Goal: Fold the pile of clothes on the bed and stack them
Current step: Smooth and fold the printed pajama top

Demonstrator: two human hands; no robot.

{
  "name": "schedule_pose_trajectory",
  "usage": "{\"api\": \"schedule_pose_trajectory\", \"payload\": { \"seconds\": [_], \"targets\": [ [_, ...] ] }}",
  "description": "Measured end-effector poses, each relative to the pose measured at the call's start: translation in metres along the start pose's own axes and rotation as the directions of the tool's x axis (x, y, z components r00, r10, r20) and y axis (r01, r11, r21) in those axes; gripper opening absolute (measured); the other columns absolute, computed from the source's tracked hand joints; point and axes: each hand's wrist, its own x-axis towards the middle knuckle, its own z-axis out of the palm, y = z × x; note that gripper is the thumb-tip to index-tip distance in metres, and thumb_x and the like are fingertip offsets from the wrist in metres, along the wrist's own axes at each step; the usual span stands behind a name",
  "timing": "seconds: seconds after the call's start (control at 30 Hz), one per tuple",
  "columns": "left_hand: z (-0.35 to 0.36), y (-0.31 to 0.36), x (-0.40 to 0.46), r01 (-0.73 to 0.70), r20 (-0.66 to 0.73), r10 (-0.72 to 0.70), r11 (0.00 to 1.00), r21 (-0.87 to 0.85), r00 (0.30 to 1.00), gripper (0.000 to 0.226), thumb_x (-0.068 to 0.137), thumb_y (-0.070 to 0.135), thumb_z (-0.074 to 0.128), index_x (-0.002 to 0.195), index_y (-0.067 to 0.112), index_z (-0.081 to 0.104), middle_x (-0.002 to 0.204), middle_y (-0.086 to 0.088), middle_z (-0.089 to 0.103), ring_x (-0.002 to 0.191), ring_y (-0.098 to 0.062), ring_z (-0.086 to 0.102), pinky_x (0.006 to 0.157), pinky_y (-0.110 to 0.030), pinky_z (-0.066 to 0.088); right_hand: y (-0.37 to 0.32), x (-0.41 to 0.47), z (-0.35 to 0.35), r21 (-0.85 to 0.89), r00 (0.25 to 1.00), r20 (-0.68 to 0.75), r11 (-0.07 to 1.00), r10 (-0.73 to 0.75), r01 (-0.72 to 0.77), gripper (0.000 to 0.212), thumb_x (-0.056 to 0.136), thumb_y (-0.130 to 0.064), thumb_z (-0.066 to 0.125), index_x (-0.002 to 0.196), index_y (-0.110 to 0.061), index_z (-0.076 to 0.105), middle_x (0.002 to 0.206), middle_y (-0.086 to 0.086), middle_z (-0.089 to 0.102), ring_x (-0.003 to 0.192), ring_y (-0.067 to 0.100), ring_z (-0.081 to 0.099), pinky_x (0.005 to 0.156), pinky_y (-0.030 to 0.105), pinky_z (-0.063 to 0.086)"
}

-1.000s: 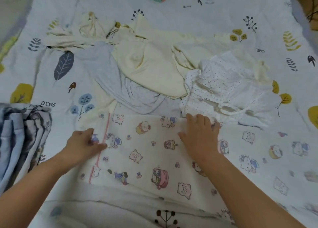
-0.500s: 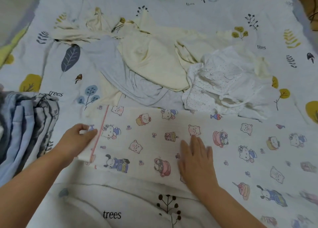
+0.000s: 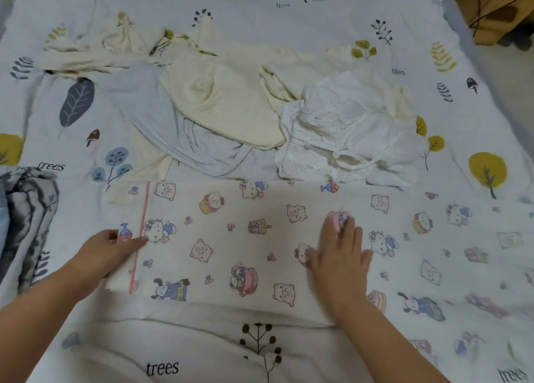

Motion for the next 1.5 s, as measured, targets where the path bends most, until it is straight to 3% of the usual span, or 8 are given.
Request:
{"api": "schedule_pose_trajectory", "payload": {
  "seconds": [0.2,0.33,0.47,0.57,0.63,0.87,1.1,1.5],
  "targets": [
    [-0.008,0.038,-0.030,-0.214,0.035,0.215,0.976,-0.027,0.976,0.023,0.076,0.017,0.075,0.094,0.026,0.063,0.085,-0.008,0.072,0.073,-0.032,0.070,0.069,-0.052,0.056,0.002,0.001,-0.001,0.051,0.990,0.132,0.997,-0.056,0.049,0.069,0.096,-0.051,0.030,0.149,-0.022,-0.003,0.156,0.018,-0.010,0.144,0.030,-0.008,0.114,0.050,0.010],
    [0.016,0.077,-0.076,-0.380,0.159,0.388,0.922,-0.080,0.908,0.035,0.079,0.014,0.071,0.098,0.040,0.059,0.081,-0.007,0.072,0.060,-0.016,0.069,0.048,-0.025,0.052,-0.007,-0.012,-0.031,0.472,0.979,0.082,0.872,-0.186,0.126,0.052,0.098,-0.039,0.037,0.145,-0.022,0.024,0.155,0.002,0.017,0.143,0.016,0.013,0.114,0.033,0.017],
    [0.071,0.106,-0.125,-0.465,0.341,0.466,0.881,-0.089,0.816,0.047,0.076,0.024,0.073,0.112,0.046,0.053,0.095,-0.008,0.069,0.079,-0.029,0.068,0.066,-0.047,0.058,-0.022,-0.028,-0.064,0.853,0.973,0.026,0.513,-0.229,0.098,0.041,0.094,-0.045,0.040,0.134,-0.033,0.045,0.134,-0.015,0.048,0.114,-0.006,0.049,0.099,0.014,0.038],
    [0.116,0.113,-0.145,-0.499,0.447,0.493,0.859,-0.114,0.746,0.058,0.078,0.014,0.070,0.127,0.036,0.047,0.097,-0.007,0.062,0.076,-0.018,0.065,0.062,-0.035,0.057,-0.018,-0.028,-0.084,0.989,0.924,0.147,0.079,-0.354,-0.127,0.045,0.081,-0.060,0.041,0.113,-0.034,0.060,0.112,0.000,0.068,0.091,0.014,0.068,0.076,0.030,0.057],
    [0.140,0.112,-0.154,-0.485,0.553,0.493,0.857,-0.175,0.672,0.061,0.082,0.005,0.065,0.132,0.032,0.043,0.101,-0.001,0.062,0.084,-0.009,0.063,0.078,-0.026,0.056,-0.005,-0.025,-0.093,0.986,0.926,0.155,-0.010,-0.345,-0.169,0.040,0.082,-0.051,0.050,0.109,-0.023,0.062,0.097,0.009,0.071,0.069,0.016,0.070,0.056,0.025,0.056],
    [0.175,0.103,-0.137,-0.652,0.222,0.630,0.757,0.036,0.744,0.036,0.086,-0.004,0.049,0.087,0.031,0.058,0.089,0.013,0.062,0.084,-0.001,0.058,0.067,-0.007,0.044,0.070,-0.009,-0.089,0.958,0.997,0.078,0.280,-0.028,-0.067,0.032,0.088,-0.001,0.056,0.107,-0.026,0.060,0.102,-0.001,0.069,0.094,0.018,0.066,0.086,0.041,0.054],
    [0.206,0.078,-0.086,-0.390,0.003,0.416,0.851,0.350,0.909,0.036,0.088,0.016,0.055,0.121,0.001,0.049,0.111,-0.019,0.055,0.101,-0.034,0.056,0.087,-0.041,0.045,0.131,0.004,-0.050,0.749,0.939,0.293,0.567,0.181,-0.343,0.064,0.085,-0.016,0.064,0.139,-0.017,0.030,0.131,0.013,0.051,0.099,0.024,0.059,0.082,0.030,0.047],
    [0.220,0.072,-0.060,-0.318,-0.139,0.376,0.893,0.320,0.916,0.033,0.095,0.023,0.047,0.065,0.011,0.039,0.064,-0.005,0.045,0.071,-0.028,0.045,0.062,-0.034,0.028,0.144,-0.002,-0.037,0.763,0.970,0.221,0.602,0.101,-0.237,0.056,0.080,-0.010,0.064,0.129,-0.018,0.039,0.087,-0.014,0.051,0.073,-0.004,0.050,0.054,0.011,0.038]
  ]
}}
